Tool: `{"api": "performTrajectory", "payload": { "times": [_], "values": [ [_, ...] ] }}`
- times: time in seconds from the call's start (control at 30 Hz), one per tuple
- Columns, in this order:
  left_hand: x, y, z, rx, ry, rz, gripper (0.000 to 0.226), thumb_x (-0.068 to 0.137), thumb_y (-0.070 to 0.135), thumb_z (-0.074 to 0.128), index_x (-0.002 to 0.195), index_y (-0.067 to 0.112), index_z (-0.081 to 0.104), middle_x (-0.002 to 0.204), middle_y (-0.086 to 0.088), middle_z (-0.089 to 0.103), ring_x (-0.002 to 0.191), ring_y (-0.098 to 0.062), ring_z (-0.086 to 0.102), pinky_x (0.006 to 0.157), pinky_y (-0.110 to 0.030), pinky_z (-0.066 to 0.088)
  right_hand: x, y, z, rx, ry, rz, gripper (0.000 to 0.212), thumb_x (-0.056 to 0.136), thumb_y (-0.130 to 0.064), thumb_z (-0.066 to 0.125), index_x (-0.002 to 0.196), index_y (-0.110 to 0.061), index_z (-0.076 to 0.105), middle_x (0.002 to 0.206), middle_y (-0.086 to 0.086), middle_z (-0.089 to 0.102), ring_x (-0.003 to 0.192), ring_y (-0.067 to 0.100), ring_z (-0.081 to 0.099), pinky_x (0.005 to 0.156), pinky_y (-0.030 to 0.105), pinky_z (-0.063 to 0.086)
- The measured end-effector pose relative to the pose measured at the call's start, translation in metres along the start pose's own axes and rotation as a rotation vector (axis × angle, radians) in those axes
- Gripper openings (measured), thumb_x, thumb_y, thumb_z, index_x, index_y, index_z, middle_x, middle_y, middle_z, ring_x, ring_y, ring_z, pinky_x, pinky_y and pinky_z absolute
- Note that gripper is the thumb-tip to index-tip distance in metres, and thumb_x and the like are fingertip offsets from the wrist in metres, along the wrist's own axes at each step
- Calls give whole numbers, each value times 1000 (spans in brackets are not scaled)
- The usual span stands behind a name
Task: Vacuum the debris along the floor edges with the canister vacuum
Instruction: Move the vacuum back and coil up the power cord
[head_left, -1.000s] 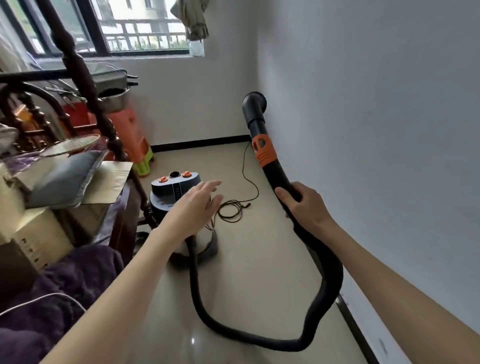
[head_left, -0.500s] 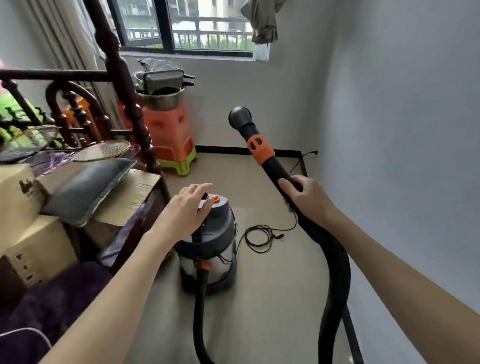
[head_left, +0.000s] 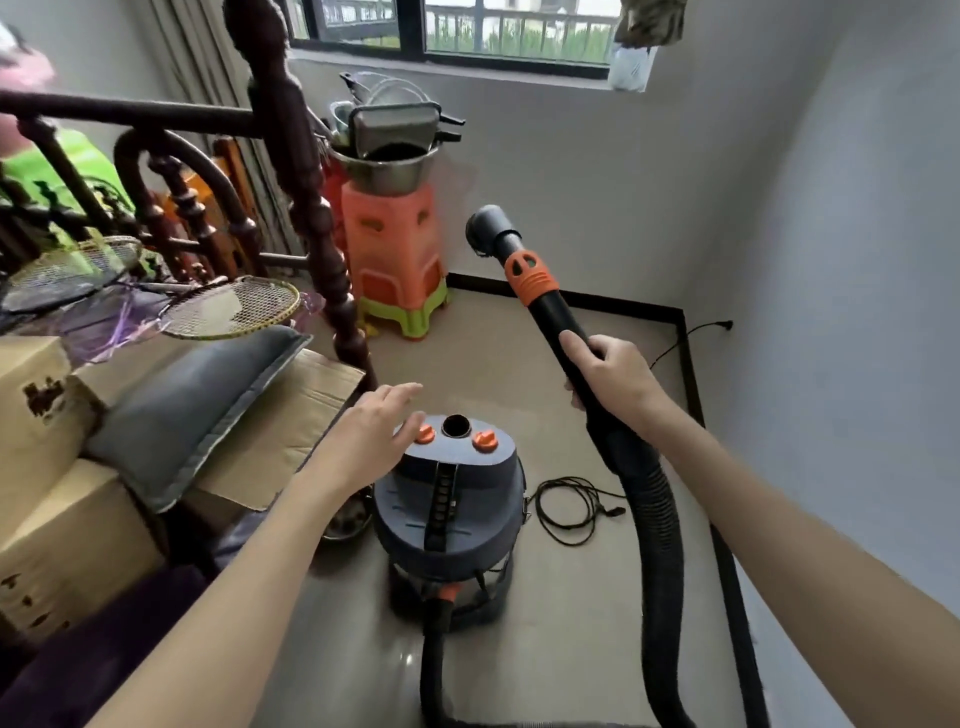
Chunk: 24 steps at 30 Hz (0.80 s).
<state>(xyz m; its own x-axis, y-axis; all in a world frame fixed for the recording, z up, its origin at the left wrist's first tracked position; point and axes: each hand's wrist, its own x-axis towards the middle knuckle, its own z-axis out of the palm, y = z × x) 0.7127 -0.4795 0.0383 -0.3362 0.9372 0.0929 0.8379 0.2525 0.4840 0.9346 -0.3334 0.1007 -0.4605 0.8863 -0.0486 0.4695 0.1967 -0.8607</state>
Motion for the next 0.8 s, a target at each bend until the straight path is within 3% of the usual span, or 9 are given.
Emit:
{"api": "performTrajectory", "payload": {
  "times": [0.23, 0.33, 0.5, 0.6, 0.7, 0.8],
  "values": [
    [62, -63, 47, -37, -191, -104, 43, 98, 30, 47, 138, 15, 45, 128, -4, 55, 120, -20, 49, 101, -36, 41, 72, 45, 53, -284, -130, 93, 33, 97, -50, 47, 92, -19, 60, 73, -4, 67, 62, 14, 63, 70, 33, 48],
    [71, -85, 69, -73, -256, -165, 41, 97, 27, 49, 136, 15, 47, 124, -5, 57, 119, -19, 50, 99, -33, 41, 97, 74, 75, -263, -96, 189, 36, 97, -50, 46, 85, -18, 56, 75, -2, 67, 62, 14, 61, 69, 33, 46],
    [94, -123, 110, -106, -300, -310, 40, 97, 24, 50, 136, 14, 48, 127, -6, 56, 120, -18, 51, 98, -29, 38, 137, 134, 112, -3, -16, 384, 37, 96, -49, 50, 78, -16, 51, 69, 5, 61, 63, 25, 59, 67, 41, 51],
    [107, -138, 141, -118, -307, -379, 40, 97, 21, 50, 135, 12, 49, 125, -7, 56, 119, -19, 51, 95, -25, 36, 156, 177, 133, -24, -36, 422, 32, 95, -49, 51, 81, -20, 50, 74, 4, 61, 72, 28, 60, 71, 42, 51],
    [122, -151, 174, -117, -304, -429, 39, 97, 19, 50, 135, 9, 48, 126, -9, 54, 120, -20, 49, 97, -25, 34, 174, 213, 152, -73, -120, 411, 29, 97, -46, 50, 86, -19, 50, 76, -1, 57, 72, 20, 56, 61, 30, 41],
    [137, -161, 201, -122, -277, -456, 39, 97, 16, 50, 135, 6, 48, 131, -11, 51, 124, -23, 45, 102, -29, 32, 190, 242, 168, -225, -218, 401, 34, 96, -49, 49, 96, -15, 54, 87, 2, 60, 88, 25, 56, 75, 36, 43]
  ]
}}
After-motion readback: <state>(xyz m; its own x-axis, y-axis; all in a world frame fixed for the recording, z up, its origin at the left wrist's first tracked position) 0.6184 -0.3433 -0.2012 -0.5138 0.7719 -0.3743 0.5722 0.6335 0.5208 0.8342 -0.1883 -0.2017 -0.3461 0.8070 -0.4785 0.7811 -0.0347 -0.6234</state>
